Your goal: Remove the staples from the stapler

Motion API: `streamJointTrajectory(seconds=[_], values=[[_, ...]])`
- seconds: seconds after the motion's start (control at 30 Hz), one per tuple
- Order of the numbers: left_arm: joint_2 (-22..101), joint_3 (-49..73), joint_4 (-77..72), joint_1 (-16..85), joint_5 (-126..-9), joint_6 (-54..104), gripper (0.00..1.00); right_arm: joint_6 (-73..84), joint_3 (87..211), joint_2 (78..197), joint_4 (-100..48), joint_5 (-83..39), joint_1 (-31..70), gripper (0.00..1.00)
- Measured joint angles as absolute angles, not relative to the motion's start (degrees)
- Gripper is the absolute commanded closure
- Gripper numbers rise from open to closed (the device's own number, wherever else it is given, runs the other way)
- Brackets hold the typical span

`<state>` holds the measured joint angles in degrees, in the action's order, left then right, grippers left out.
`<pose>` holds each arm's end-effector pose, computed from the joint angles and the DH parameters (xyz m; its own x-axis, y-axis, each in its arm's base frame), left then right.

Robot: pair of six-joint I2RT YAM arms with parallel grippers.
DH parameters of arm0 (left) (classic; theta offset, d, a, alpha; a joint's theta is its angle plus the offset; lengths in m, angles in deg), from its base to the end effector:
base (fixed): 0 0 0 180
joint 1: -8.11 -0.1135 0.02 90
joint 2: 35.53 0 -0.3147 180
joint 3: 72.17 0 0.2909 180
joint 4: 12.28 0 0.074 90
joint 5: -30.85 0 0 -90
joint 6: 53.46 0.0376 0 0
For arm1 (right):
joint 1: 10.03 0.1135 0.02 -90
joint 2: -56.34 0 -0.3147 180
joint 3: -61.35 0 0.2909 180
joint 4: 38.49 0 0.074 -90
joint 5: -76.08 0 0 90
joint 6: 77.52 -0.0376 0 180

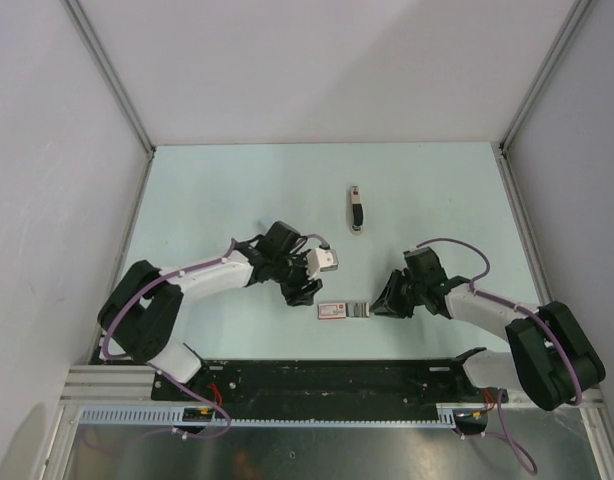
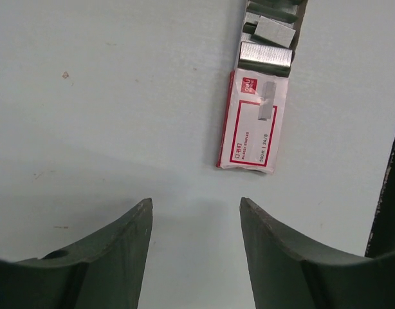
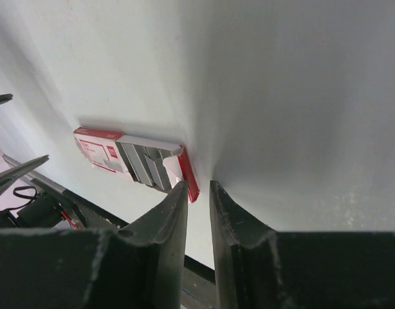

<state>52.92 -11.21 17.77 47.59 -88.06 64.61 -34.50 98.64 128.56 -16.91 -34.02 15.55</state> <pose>0.2408 -0.2219 0.2036 -0.2185 0.7137 -0.6655 0.9743 0.1982 -0.1074 0.1953 0.1078 0.1554 -0.9347 0.3138 -0.1669 0.1566 0.7853 0.5990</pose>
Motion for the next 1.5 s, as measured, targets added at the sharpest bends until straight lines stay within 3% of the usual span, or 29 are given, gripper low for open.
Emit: streamJointTrajectory(seconds=[0.5,1.5], values=[[57.7,-10.9,17.8,53.4,-78.7,67.6,0.40,-35.6,98.3,130.9,-22.3,-35.4,15.5,0.82],[60.0,-8.3,17.9,55.6,-76.8,67.6,0.42,-39.7,97.7,136.4,-32.9,-35.8,20.4,0.86]])
